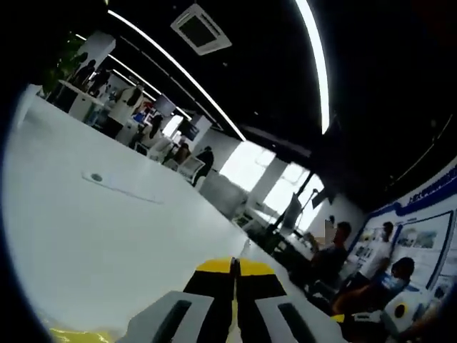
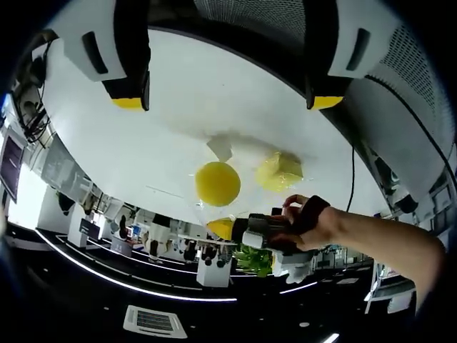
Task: Compare the silicone blocks by pressing each to a similar depth, holding the contact briefly, and releasing to observe deformation and rebound differences across the visible hardness samples.
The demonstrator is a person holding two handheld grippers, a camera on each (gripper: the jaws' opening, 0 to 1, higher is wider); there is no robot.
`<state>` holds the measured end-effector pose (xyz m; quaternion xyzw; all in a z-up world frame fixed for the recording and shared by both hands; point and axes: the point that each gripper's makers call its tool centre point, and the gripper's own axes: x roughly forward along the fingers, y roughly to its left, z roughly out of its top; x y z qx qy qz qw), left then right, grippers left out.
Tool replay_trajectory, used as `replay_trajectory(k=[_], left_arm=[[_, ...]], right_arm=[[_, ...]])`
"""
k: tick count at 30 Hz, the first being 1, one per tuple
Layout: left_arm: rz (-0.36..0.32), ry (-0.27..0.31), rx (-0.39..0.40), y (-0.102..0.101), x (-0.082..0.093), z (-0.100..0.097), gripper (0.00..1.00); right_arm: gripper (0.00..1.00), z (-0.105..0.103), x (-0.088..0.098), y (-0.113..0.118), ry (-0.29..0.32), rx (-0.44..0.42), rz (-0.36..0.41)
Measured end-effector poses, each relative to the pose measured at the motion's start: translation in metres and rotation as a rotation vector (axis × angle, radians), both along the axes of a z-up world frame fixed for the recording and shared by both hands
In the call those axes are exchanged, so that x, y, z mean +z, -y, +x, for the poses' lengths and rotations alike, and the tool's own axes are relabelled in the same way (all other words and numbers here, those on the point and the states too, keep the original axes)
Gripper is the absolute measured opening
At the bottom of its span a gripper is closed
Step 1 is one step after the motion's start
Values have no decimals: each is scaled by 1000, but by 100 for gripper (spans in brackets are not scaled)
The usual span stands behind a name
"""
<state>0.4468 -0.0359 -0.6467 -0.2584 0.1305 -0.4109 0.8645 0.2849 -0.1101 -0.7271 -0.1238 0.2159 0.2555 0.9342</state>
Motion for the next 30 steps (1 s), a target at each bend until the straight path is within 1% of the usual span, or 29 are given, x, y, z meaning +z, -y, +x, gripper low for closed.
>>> replay_trajectory(k=[2,4,5,6,10,13,15,19,22,23,25,28,30], left_arm=[[4,13,-4,-3,6,-3,0],[-12,21,1,-7,14,-7,0],[-23,37,2,-9,20,-10,0],[-40,34,0,-10,23,-12,0],[-73,36,0,-17,33,-21,0],[-76,29,-3,-21,38,-32,0],[-74,37,2,-25,47,-41,0],[-139,41,15,-35,67,-53,0],[-150,56,15,-41,81,-62,0],[-153,61,9,-43,86,-65,0],[-174,49,-13,-44,95,-73,0],[-180,64,-34,-47,109,-86,0],[-180,71,-50,-47,114,-93,0]], right_arm=[[84,-1,-1,-1,-3,6,-6],[84,-2,-2,-1,-7,14,-15],[84,-2,-2,-1,-8,16,-16],[84,-2,-3,-1,-9,17,-17],[85,-3,-3,-2,-12,22,-18],[85,-4,-3,-3,-12,26,-20],[85,-4,-3,-3,-11,29,-23],[85,-4,-2,-4,-8,31,-19],[85,-5,-2,-4,-8,38,-18],[86,-5,-2,-5,-11,45,-16],[89,-7,-3,-8,-24,56,-7],[89,-9,-3,-9,-30,68,-8],[89,-10,-3,-10,-35,74,-1]])
